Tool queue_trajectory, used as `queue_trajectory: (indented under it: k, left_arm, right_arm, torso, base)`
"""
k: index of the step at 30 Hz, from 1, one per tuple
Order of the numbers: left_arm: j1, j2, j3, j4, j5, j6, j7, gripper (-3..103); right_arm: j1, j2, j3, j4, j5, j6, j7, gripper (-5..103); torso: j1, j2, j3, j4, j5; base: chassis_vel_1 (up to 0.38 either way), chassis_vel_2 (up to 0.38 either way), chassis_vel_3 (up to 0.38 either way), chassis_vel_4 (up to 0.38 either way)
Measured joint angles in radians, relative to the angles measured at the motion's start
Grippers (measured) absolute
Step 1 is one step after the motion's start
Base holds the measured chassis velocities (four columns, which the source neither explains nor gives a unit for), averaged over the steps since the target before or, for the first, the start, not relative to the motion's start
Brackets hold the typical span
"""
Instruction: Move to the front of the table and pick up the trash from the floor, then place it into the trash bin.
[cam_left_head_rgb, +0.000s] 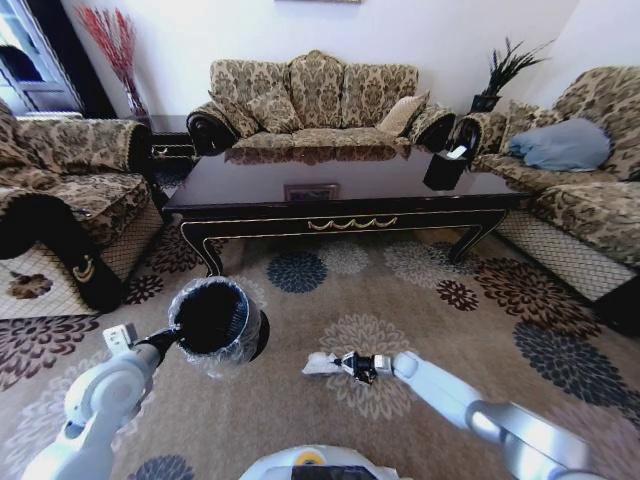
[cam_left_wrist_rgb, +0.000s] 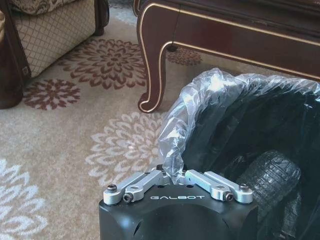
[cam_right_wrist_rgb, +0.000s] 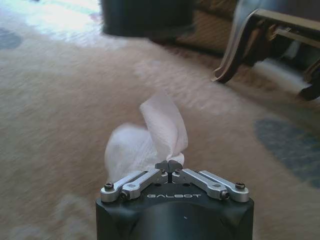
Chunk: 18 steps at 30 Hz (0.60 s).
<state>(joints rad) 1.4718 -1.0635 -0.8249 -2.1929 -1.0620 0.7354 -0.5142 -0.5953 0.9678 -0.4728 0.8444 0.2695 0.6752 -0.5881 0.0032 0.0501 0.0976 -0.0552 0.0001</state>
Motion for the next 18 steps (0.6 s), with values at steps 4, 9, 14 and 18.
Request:
queue_trajectory:
  k: [4, 9, 14, 18]
  left_arm:
    - [-0.002, -0.008, 0.018, 0.005, 0.004, 0.0, 0.0, 2]
    - [-0.005, -0.013, 0.037, 0.004, 0.005, 0.0, 0.0, 2]
    - [-0.003, -0.011, 0.047, -0.001, 0.005, 0.0, -0.001, 2]
    - [-0.002, -0.002, 0.054, -0.002, 0.004, 0.0, -0.002, 2]
  right_arm:
    - [-0.011, -0.061, 0.059, 0.106, 0.069, -0.013, 0.052, 0]
    - [-0.032, -0.135, 0.132, 0.264, 0.182, -0.044, 0.109, 0]
    - [-0.056, -0.202, 0.2, 0.435, 0.248, -0.076, 0.166, 0]
    - [-0.064, -0.245, 0.244, 0.573, 0.303, -0.112, 0.214, 0]
  torso:
    - [0.0, 0.0, 0.0, 0.0, -0.0001]
    - [0.0, 0.0, 0.0, -0.0001, 0.0]
    - [0.0, 0.0, 0.0, -0.0001, 0.0]
    - [0.0, 0.0, 0.0, 0.0, -0.0001]
  base:
    - [0.0, 0.0, 0.0, 0.0]
    - [0.0, 0.0, 0.0, 0.0]
    - [0.0, 0.0, 0.0, 0.0]
    - [0.0, 0.0, 0.0, 0.0]
